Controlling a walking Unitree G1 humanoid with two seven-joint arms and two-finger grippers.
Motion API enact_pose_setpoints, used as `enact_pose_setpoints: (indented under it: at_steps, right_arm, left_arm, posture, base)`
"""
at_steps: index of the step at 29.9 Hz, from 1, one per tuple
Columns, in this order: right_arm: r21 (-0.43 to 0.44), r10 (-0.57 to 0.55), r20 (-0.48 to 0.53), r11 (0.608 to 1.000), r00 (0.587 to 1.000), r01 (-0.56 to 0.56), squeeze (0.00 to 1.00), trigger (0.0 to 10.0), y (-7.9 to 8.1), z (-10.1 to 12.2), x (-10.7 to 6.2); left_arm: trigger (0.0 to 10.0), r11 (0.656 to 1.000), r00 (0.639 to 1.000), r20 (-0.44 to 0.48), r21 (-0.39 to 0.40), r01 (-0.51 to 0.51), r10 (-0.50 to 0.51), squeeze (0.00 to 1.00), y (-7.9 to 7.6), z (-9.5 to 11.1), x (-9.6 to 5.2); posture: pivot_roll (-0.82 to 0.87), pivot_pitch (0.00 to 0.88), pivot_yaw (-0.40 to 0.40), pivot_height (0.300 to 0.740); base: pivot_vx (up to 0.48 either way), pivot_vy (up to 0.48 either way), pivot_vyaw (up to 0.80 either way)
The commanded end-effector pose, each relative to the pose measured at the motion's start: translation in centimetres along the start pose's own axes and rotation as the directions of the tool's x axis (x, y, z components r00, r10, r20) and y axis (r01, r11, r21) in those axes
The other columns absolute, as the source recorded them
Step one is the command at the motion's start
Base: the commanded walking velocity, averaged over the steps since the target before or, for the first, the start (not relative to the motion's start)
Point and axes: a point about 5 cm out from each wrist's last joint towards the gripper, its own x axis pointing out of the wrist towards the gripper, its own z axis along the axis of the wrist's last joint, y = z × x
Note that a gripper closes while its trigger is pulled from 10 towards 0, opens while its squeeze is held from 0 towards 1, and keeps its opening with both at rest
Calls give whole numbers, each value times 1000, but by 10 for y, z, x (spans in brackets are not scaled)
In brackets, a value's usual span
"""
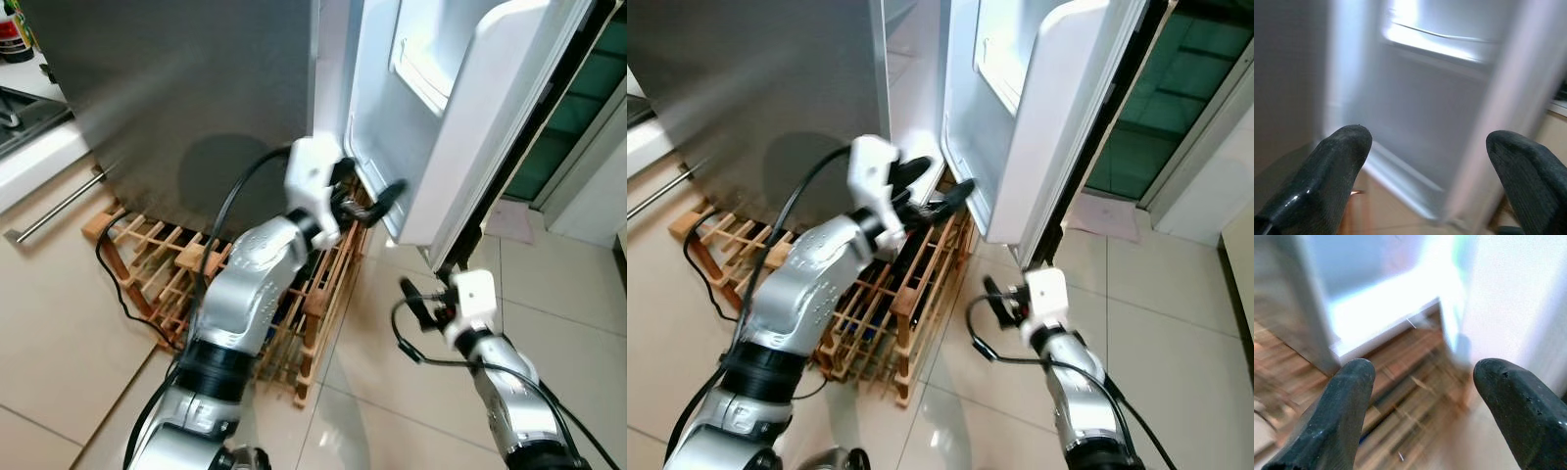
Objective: Restocking fridge
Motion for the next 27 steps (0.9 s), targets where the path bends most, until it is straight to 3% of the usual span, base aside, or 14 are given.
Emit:
enact_pose_setpoints:
  at_steps: [1, 5, 6, 7, 9, 11, 12, 17, 27]
  right_arm:
    - [2, 17, 19, 1000, 1000, -17, 0, 10000, 3, 10, 1]
    - [-68, 25, 147, 998, 989, -15, 0, 10000, 9, 48, 10]
    - [-85, 50, 176, 996, 983, -35, 0, 10000, 11, 57, 12]
    - [-85, 50, 176, 996, 983, -35, 0, 10000, 11, 57, 12]
    - [-98, 57, 160, 994, 985, -42, 0, 10000, 10, 59, 11]
    - [-98, 51, 153, 995, 987, -36, 0, 10000, 9, 59, 10]
    - [-110, 31, 150, 994, 988, -14, 0, 10000, 3, 60, 10]
    - [-161, -22, 136, 986, 990, 44, 0, 10000, -13, 62, 12]
    - [-192, -116, 110, 972, 987, 135, 0, 10000, -51, 65, 28]
  left_arm:
    - [10000, 993, 994, 41, 50, -107, 105, 0, 12, 5, -5]
    - [10000, 919, 934, 66, 165, -357, 351, 0, 48, -7, -31]
    - [10000, 870, 895, 72, 213, -444, 439, 0, 60, -15, -46]
    - [10000, 870, 895, 72, 213, -444, 439, 0, 60, -15, -46]
    - [10000, 828, 857, 44, 236, -509, 514, 0, 64, -27, -58]
    - [10000, 817, 843, 30, 232, -528, 537, 0, 65, -30, -60]
    - [10000, 785, 806, -5, 229, -575, 592, 0, 71, -38, -63]
    - [10000, 761, 779, -13, 225, -609, 627, 0, 76, -45, -62]
    - [10000, 755, 772, -38, 244, -609, 634, 0, 74, -54, -59]
  posture:
    - [-71, 0, -7, 740]
    - [-67, 0, -7, 740]
    - [-67, 0, -9, 740]
    - [-67, 0, -9, 740]
    - [-61, 0, -15, 740]
    - [-59, 0, -17, 740]
    - [-59, 0, -19, 740]
    - [-65, 0, -16, 740]
    - [-69, 0, -5, 740]
  base:
    - [0, 0, 0]
    - [0, 0, 0]
    - [0, 0, 0]
    - [0, 0, 0]
    - [0, 0, 0]
    - [0, 0, 0]
    - [0, 0, 0]
    - [0, 0, 0]
    - [0, 0, 0]
